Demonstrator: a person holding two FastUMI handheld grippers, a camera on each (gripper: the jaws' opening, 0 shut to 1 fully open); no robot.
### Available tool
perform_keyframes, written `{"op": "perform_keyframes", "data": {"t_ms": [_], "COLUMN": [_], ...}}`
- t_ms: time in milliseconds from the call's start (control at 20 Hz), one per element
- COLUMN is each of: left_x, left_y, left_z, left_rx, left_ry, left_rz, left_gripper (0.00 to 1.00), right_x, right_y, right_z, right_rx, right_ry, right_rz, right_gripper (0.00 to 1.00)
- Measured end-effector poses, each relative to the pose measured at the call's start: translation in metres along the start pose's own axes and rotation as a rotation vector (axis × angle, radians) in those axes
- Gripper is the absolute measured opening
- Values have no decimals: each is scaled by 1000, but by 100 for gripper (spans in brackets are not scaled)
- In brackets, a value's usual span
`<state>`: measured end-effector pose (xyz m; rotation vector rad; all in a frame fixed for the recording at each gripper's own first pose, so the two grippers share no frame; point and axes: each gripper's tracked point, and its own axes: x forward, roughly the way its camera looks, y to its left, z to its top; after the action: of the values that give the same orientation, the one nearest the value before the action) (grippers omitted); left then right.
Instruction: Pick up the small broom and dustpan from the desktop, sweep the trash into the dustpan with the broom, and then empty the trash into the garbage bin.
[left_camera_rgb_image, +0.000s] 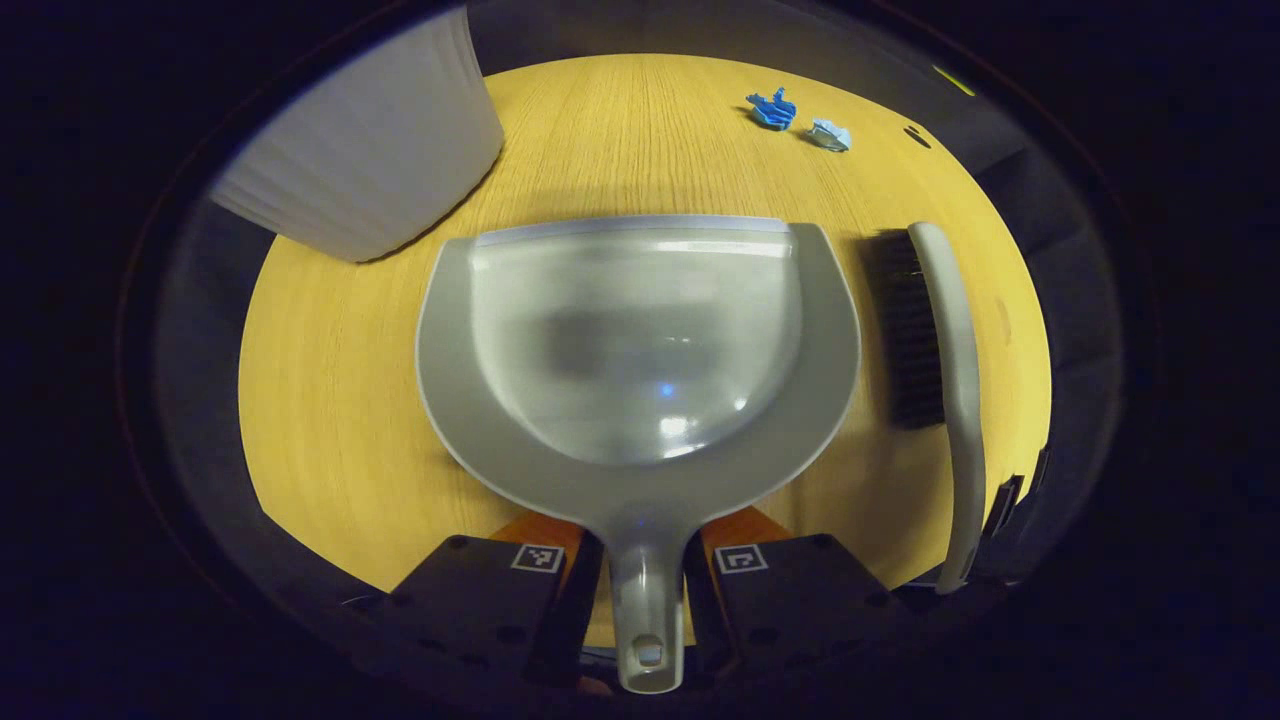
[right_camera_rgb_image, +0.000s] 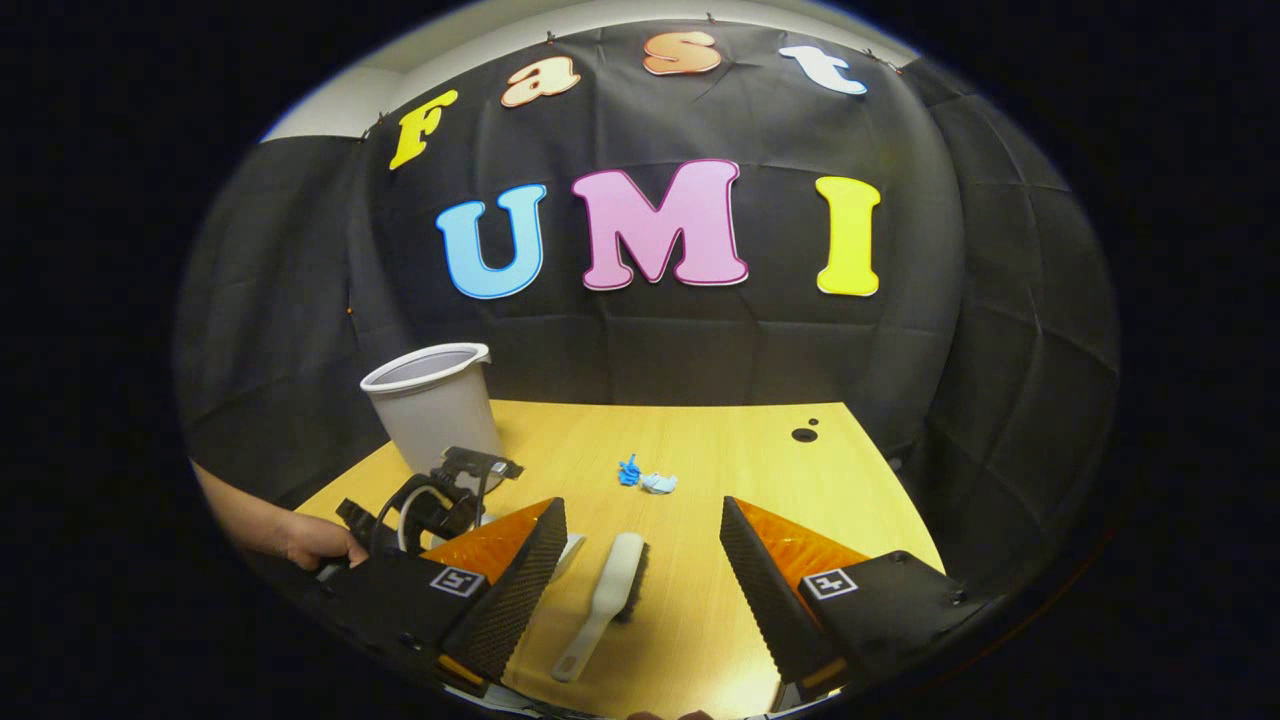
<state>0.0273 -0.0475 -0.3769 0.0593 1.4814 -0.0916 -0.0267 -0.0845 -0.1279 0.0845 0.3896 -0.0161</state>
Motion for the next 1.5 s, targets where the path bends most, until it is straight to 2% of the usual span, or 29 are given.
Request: {"op": "perform_keyframes", "data": {"t_ms": [50, 200, 400, 550, 600, 700, 750, 800, 900, 950, 1000, 1100, 1150, 1200, 1350, 1400, 1500], "left_x": [-1, -2, -2, -3, -3, -3, -3, -3, -2, -3, -3, -4, -3, -3, -4, -4, -3], "left_y": [0, 2, 3, 4, 4, 5, 4, 4, 4, 4, 4, 5, 5, 5, 4, 3, 2], "left_z": [0, -1, -3, -7, -8, -9, -9, -10, -13, -14, -14, -17, -16, -16, -18, -17, -16], "left_rx": [-3, -4, -35, -65, -65, -58, -51, -48, -73, -89, -99, -94, -86, -78, -67, -62, -56], "left_ry": [7, -26, -90, -135, -150, -171, -179, -183, -183, -184, -181, -173, -165, -159, -150, -150, -150], "left_rz": [-2, -24, -80, -112, -119, -127, -130, -133, -145, -154, -164, -175, -171, -164, -144, -139, -132], "left_gripper": [34, 31, 31, 31, 31, 31, 31, 31, 30, 31, 30, 30, 31, 31, 30, 30, 30], "right_x": [2, 11, 27, 42, 45, 49, 54, 60, 67, 72, 76, 80, 80, 83, 89, 85, 85], "right_y": [5, 33, 35, 51, 53, 51, 49, 45, 35, 34, 36, 38, 41, 40, 24, 22, 23], "right_z": [-7, -33, -82, -122, -135, -167, -179, -187, -201, -207, -210, -217, -219, -221, -232, -236, -241], "right_rx": [3, 64, 67, 133, 142, 140, 119, 81, -6, -11, 7, 62, 92, 103, 29, 51, 164], "right_ry": [28, 186, 429, 589, 631, 734, 771, 803, 852, 879, 897, 950, 973, 990, 1013, 1060, 1075], "right_rz": [16, 100, 61, 35, 15, -30, -49, -66, -103, -114, -114, -140, -149, -160, -176, -185, -215], "right_gripper": [97, 98, 96, 97, 93, 97, 93, 98, 98, 93, 97, 97, 94, 97, 96, 92, 72]}}
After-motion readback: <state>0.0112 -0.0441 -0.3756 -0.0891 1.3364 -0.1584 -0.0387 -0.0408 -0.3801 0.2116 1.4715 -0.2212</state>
